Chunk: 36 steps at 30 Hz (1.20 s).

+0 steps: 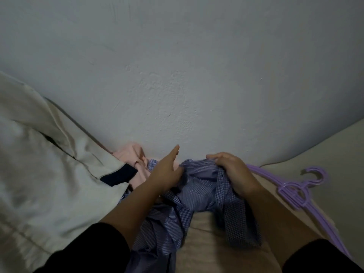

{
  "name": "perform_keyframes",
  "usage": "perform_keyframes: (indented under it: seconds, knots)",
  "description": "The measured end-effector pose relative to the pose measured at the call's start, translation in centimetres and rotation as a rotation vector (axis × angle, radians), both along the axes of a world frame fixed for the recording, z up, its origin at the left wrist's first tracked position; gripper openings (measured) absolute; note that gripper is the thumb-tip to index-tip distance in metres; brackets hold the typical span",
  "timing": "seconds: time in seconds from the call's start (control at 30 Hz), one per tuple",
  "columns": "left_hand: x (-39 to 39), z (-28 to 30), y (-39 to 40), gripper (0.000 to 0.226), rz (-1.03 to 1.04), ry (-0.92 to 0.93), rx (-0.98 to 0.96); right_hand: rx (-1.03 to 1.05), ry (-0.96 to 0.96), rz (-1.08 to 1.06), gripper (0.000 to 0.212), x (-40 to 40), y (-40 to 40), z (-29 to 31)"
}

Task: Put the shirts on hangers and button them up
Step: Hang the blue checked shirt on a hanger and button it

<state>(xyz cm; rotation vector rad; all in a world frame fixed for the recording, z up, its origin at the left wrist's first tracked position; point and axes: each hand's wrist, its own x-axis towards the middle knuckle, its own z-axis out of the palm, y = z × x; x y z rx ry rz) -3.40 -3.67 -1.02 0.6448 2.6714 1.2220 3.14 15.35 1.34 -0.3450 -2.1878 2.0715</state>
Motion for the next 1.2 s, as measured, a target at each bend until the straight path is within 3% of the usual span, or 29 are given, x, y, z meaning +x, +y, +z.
perform_keyframes:
  seconds: [0.07, 0.13, 0.2, 0.4, 0.53, 0.6, 0.73, 0.8, 0.87, 0.97, 1.07, 1.2]
  knots:
    - [0.9, 1.8, 0.9, 0.085, -0.057, -0.093, 0.027, -0.322, 0.05, -0.001, 0.028, 1.4, 0.6, 2.8]
    - [2.1, 3.7, 1.7, 0.077, -0.1, -0.12, 0.03, -0.439, 0.079, -0.034, 0.027, 2.9, 1.2, 5.4]
    - [3.1, 5.7, 2.2, 0.058, -0.112, -0.09, 0.043, -0.449, 0.111, -0.111, 0.026, 4.4, 1.9, 7.6]
    - [7.6, 11.8, 3.5, 0.033, -0.117, -0.067, 0.1, -0.408, 0.212, -0.209, 0.022, 9.4, 3.0, 13.6]
    - [12.1, 14.4, 5.3, 0.039, -0.124, -0.202, 0.017, -0.426, 0.271, -0.239, 0.024, 11.7, 2.9, 16.6]
    - [14.2, 14.9, 6.1, 0.042, -0.12, -0.427, 0.174, -0.438, 0.29, -0.243, 0.025, 12.7, 2.7, 17.5]
    - [16.3, 15.5, 7.5, 0.069, 0.013, -0.785, 0.643, -0.496, 0.283, -0.141, 0.021, 15.5, 1.9, 18.1]
    - [16.7, 16.0, 7.6, 0.057, 0.083, -0.882, 0.756, -0.522, 0.239, -0.055, 0.022, 16.9, 1.7, 17.9]
    - [16.9, 16.4, 7.3, 0.031, 0.133, -0.943, 0.777, -0.517, 0.177, 0.04, 0.024, 18.1, 1.4, 17.1]
    - [17.1, 16.4, 5.7, 0.017, 0.175, -0.85, 0.596, -0.435, 0.095, 0.196, 0.024, 19.1, 0.9, 15.5]
    - [17.1, 16.8, 2.4, 0.057, 0.11, -0.569, 0.334, -0.137, 0.044, 0.231, 0.02, 19.0, 0.4, 14.2]
    - [18.3, 19.5, -2.3, 0.063, -0.146, -0.457, 0.217, 0.069, 0.119, 0.193, 0.016, 17.6, -1.3, 14.3]
